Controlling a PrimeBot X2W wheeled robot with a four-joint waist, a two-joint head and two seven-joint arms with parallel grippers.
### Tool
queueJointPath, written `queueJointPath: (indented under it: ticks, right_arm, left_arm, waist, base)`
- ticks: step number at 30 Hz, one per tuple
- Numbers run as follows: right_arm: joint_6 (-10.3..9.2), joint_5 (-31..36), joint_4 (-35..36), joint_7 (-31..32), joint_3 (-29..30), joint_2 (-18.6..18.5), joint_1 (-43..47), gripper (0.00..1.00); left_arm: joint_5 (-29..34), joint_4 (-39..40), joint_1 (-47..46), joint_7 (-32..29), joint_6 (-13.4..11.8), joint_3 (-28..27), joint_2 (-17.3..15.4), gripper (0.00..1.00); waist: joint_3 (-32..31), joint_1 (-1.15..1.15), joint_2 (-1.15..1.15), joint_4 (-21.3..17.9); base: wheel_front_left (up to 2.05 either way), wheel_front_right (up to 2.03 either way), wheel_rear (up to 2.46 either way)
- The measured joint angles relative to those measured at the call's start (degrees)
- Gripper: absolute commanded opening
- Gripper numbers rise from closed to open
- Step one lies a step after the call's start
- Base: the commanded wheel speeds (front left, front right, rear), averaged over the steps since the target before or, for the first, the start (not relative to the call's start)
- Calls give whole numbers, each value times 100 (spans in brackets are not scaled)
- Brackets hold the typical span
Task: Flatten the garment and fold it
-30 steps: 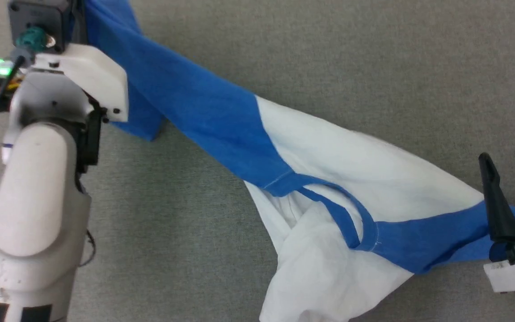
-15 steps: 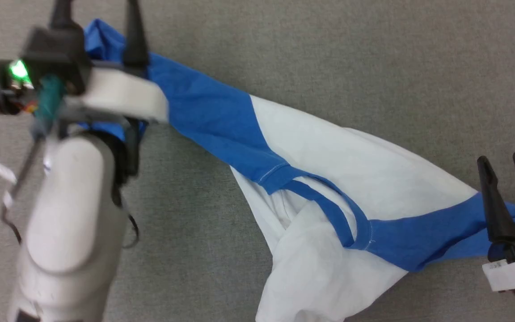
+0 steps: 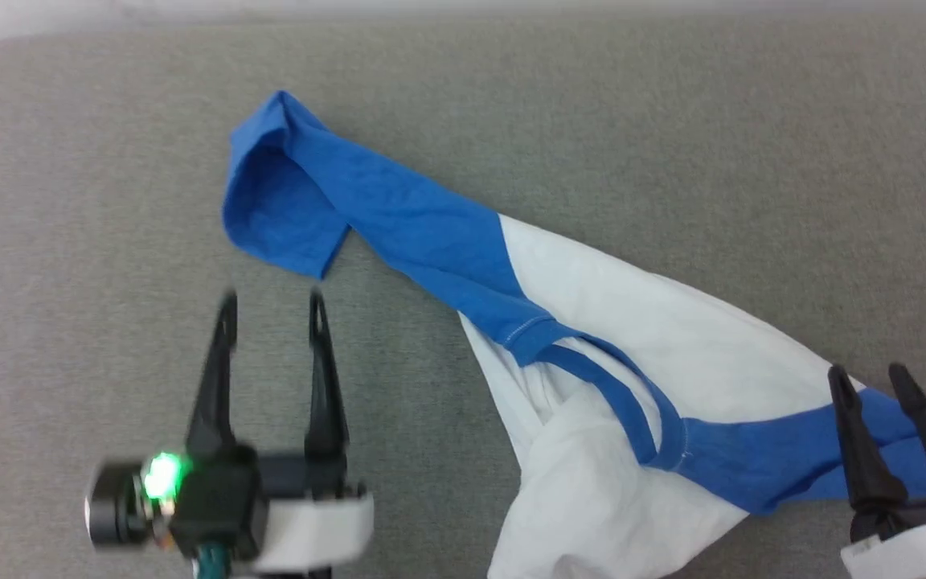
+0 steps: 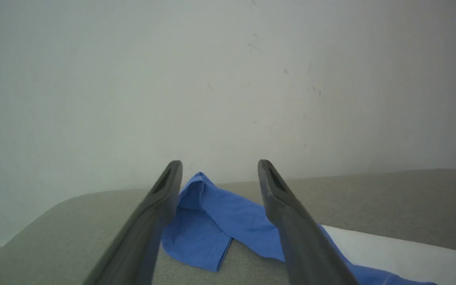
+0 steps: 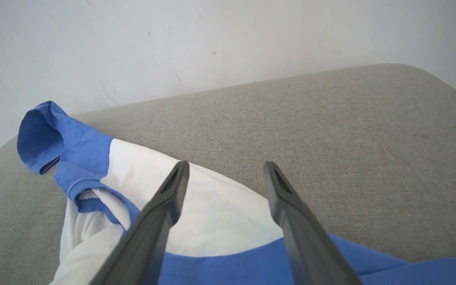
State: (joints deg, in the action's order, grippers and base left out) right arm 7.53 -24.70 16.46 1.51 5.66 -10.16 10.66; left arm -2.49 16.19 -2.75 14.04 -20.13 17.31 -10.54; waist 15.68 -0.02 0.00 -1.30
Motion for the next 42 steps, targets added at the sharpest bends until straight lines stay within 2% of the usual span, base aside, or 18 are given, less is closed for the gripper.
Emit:
queueJointPath:
  ticks: [4,7,9,15,18,24,28,29,30,31,36,42]
  right_arm:
    - [0,68,53,102,45,75,162,100]
    - [0,112,119,339,26,-210,119,100]
    - [0,98,108,708,-9,-590,65,100]
    - [1,-237,-212,1745,-107,-2123,12,100]
    - [1,-530,-475,2194,-410,-2757,93,100]
    - [1,-856,-737,2415,-1166,-3612,191,100]
    - [0,-749,-932,2139,-1662,-3924,-48,100]
    - [0,-746,-1029,2050,-1737,-3931,-127,27]
    - [0,-724,-1123,1944,-1811,-3921,-188,27]
    - [0,-680,-1200,1851,-1885,-3919,-243,0]
    - [0,-715,-1305,1492,-1820,-3827,-461,0]
    - [1,-1235,-467,1314,-998,-3750,-825,0]
  left_arm:
    - [-62,49,677,63,-196,24,147,100]
    - [-69,115,736,64,-212,24,152,100]
    - [-59,179,716,69,-202,35,156,100]
    - [65,192,293,69,-101,221,245,100]
    - [120,151,108,69,-100,361,355,100]
    - [244,74,-4,69,-110,491,446,100]
    - [252,27,-15,69,-110,500,453,100]
    - [252,19,-16,69,-111,500,450,100]
    - [252,10,-16,69,-111,498,445,100]
    - [252,8,-17,69,-111,495,442,100]
    - [246,14,-9,69,-118,460,385,100]
    - [205,76,60,69,-136,430,346,100]
  waist:
    - [-156,-1,0,118]
    - [-185,0,0,201]
    - [-147,1,0,224]
    - [147,2,0,227]
    - [347,3,0,222]
    - [687,3,0,225]
    - [769,3,0,258]
    - [760,2,0,271]
    - [743,1,0,283]
    - [721,1,0,295]
    - [586,2,0,338]
    - [421,1,0,387]
  base:
    - [0,0,0]
    - [0,0,0]
    - [0,0,0]
    - [0,0,0]
    - [0,0,0]
    - [0,0,0]
    - [0,0,0]
    - [0,0,0]
    - [0,0,0]
    - [0,0,0]
    - [0,0,0]
    - [0,0,0]
